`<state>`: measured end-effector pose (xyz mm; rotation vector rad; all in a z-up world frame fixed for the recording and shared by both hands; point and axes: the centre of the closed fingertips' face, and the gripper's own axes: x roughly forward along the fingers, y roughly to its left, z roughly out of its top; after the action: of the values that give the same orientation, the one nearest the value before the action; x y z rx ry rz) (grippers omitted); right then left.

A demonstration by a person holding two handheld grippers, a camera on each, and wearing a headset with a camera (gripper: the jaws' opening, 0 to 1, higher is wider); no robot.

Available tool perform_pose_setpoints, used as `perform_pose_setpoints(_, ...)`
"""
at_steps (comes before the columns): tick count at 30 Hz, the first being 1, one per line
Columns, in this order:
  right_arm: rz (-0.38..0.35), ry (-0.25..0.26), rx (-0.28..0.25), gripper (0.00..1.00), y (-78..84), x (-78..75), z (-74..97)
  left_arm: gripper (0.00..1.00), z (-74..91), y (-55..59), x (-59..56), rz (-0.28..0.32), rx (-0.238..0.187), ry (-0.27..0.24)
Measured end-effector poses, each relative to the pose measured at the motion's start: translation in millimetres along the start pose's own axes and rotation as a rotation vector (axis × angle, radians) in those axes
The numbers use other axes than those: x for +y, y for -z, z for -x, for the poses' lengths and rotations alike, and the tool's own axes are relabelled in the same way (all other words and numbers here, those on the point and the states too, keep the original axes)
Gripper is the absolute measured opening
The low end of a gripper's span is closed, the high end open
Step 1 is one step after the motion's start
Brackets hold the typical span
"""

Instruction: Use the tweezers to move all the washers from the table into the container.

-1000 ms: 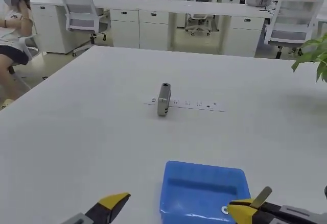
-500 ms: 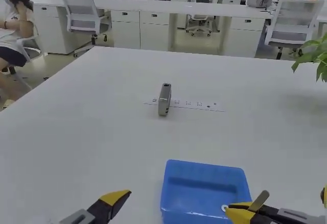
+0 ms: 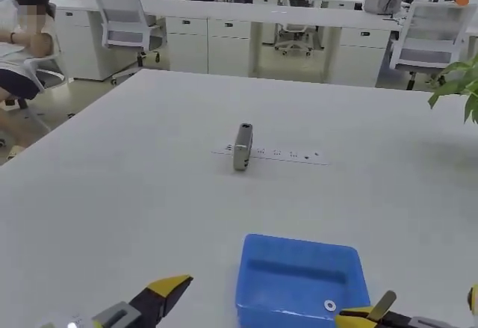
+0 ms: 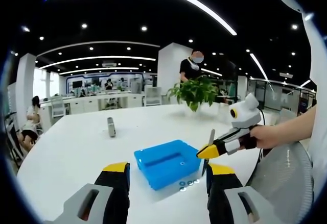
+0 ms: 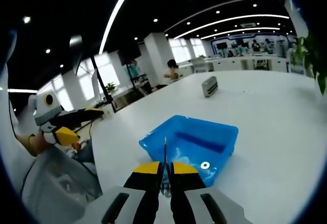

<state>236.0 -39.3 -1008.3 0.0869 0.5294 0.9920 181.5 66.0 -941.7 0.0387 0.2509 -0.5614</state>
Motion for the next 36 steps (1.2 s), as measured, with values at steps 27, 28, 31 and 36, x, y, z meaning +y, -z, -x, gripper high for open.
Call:
perform_pose_setpoints(27, 0.123, -0.024, 0.062, 0.03, 14.5, 7.6, -20.9, 0.59, -0.2, 1.3, -0.1, -0.011, 0.010, -0.002)
perform_pose_setpoints(28, 0.128, -0.023, 0.062, 0.03, 14.5, 7.7, -21.1, 0.59, -0.2, 1.3, -0.1, -0.012, 0.010, -0.002)
perform_pose_setpoints(31, 0.167, -0.025, 0.069, 0.03, 14.8, 9.9, -21.7, 0.59, -0.3, 1.8, 0.4, -0.012, 0.011, -0.003)
perform_pose_setpoints(36, 0.223, -0.017, 0.060, 0.03, 10.5, 12.0, -21.6, 0.59, -0.5, 2.7, 1.0, -0.013, 0.016, -0.006)
